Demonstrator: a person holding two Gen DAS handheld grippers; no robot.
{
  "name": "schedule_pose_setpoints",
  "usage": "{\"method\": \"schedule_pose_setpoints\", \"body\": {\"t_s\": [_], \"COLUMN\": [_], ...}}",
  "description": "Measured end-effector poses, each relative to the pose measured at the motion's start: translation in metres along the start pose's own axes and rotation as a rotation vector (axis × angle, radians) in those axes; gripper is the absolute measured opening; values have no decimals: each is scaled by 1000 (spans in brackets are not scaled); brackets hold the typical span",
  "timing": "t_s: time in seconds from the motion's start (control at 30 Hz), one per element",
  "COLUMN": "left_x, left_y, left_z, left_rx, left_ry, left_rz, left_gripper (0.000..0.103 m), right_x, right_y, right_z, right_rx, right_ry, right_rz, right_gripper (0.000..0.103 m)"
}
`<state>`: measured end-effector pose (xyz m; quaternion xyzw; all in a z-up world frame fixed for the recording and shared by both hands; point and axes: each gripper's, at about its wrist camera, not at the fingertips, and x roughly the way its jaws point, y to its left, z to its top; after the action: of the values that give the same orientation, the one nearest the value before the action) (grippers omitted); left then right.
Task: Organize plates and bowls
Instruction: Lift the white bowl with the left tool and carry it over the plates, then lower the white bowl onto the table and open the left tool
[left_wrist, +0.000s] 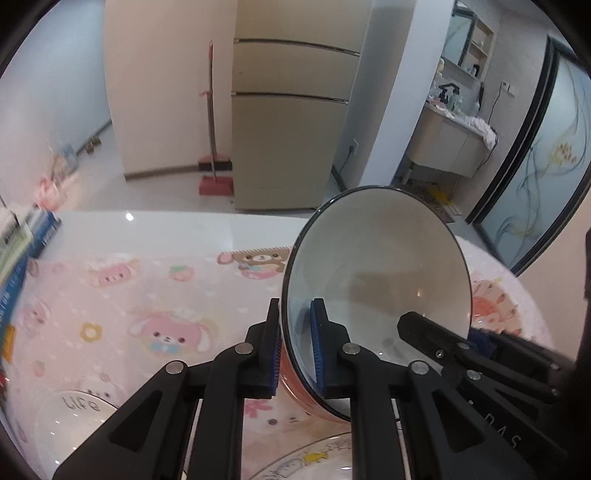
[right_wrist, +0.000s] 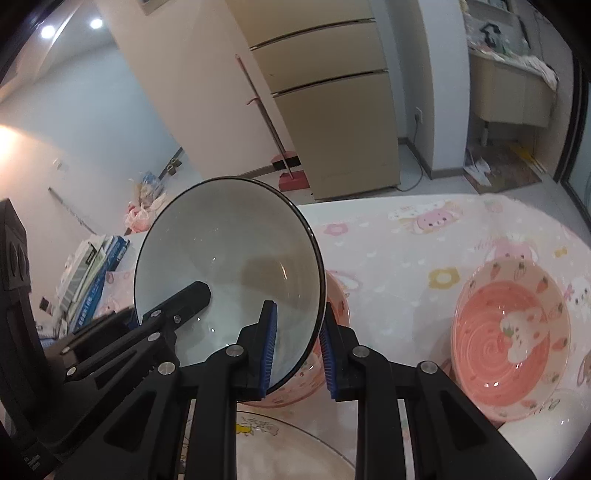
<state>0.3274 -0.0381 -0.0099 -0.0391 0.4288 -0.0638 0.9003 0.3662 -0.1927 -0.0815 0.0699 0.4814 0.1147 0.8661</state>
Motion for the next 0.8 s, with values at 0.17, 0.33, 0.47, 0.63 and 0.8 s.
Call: {"method": "schedule_pose_setpoints", "body": {"t_s": [0.17,0.33,0.47,0.63,0.8], "left_x": [9,21,24,25,25], "left_y": [0,4,2,-2,-3], "left_z": [-2,-4,-3,-5,-5], "left_rx": [14,7,11,34,42], "left_ry": [5,36,50,50,50], "left_rz": [-6,-5,8,54,60], "left_gripper": [13,13,13,13,13], "right_x": [4,9,11,12,6], "right_y": [-5,-4,2,3,4], "right_z": [1,0,-1,-3,-2], "right_rx": [-2,-22,-50,-62,-68], "right_ry": [6,18,29,30,7], "right_rz": [-4,-27,-67,-76,-94], "right_gripper": [26,26,26,26,17]}}
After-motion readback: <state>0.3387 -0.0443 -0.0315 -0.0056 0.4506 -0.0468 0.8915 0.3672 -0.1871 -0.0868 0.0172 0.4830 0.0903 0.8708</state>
